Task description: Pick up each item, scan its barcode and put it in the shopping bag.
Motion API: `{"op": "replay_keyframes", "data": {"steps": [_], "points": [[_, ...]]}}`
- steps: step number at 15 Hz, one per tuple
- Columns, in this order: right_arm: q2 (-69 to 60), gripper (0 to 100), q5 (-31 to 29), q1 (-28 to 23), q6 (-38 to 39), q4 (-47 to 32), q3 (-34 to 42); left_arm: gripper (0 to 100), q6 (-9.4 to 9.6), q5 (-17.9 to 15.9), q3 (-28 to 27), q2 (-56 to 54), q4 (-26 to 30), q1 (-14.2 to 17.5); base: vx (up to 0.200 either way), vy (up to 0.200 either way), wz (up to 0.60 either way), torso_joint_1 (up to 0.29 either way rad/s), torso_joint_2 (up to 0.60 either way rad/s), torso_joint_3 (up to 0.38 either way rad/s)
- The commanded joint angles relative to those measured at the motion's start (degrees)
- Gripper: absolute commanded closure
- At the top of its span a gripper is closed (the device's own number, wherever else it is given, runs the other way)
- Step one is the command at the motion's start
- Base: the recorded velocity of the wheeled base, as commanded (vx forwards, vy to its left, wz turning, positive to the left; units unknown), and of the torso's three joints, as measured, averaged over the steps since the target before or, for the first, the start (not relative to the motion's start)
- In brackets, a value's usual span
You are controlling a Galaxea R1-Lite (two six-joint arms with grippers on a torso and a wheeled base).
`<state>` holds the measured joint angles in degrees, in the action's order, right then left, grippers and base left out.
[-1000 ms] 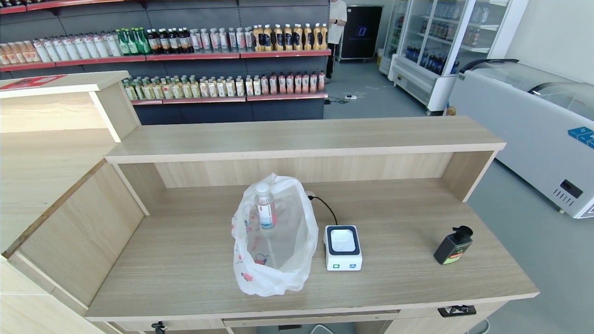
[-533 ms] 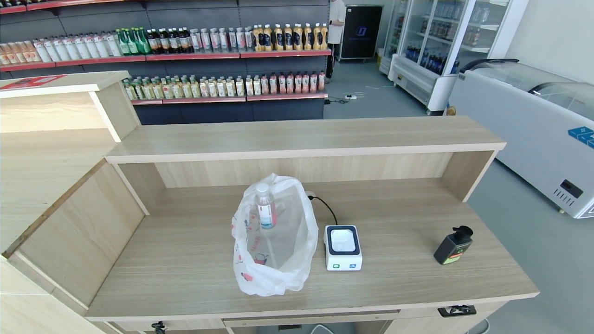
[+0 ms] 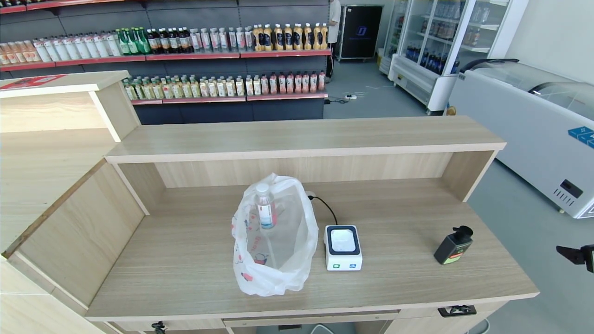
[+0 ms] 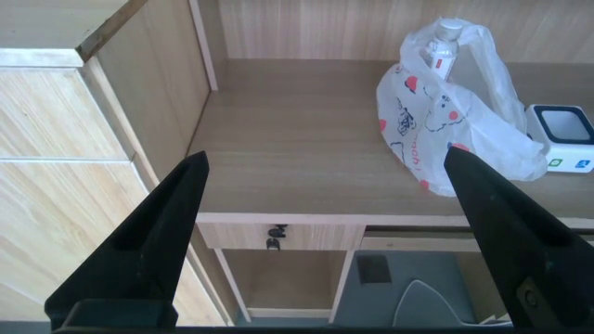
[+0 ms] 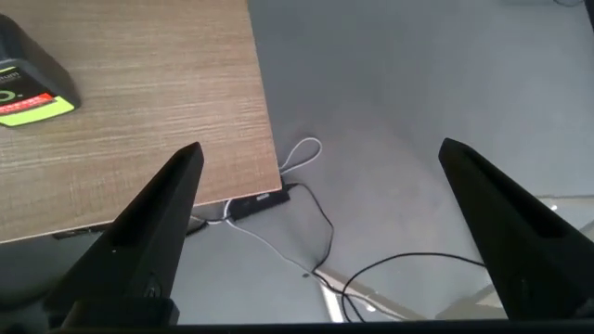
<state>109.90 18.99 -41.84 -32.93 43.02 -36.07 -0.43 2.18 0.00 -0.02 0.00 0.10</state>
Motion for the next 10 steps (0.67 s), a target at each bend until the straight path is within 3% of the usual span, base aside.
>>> {"op": "replay_keyframes", "data": {"steps": [1,10], "points": [[3.30,0,0.17,2.99,-0.03,1.19,-0.14,0,-0.01,0.02,0.00,0.02,0.00,-0.01,0.000,0.000,0.00,0.000,0.00,0.000],[10.42,0,2.54,12.22,0.14,5.76,-0.67,0,-0.01,0.02,0.00,0.02,0.00,-0.01,0.000,0.000,0.00,0.000,0.00,0.000]]}}
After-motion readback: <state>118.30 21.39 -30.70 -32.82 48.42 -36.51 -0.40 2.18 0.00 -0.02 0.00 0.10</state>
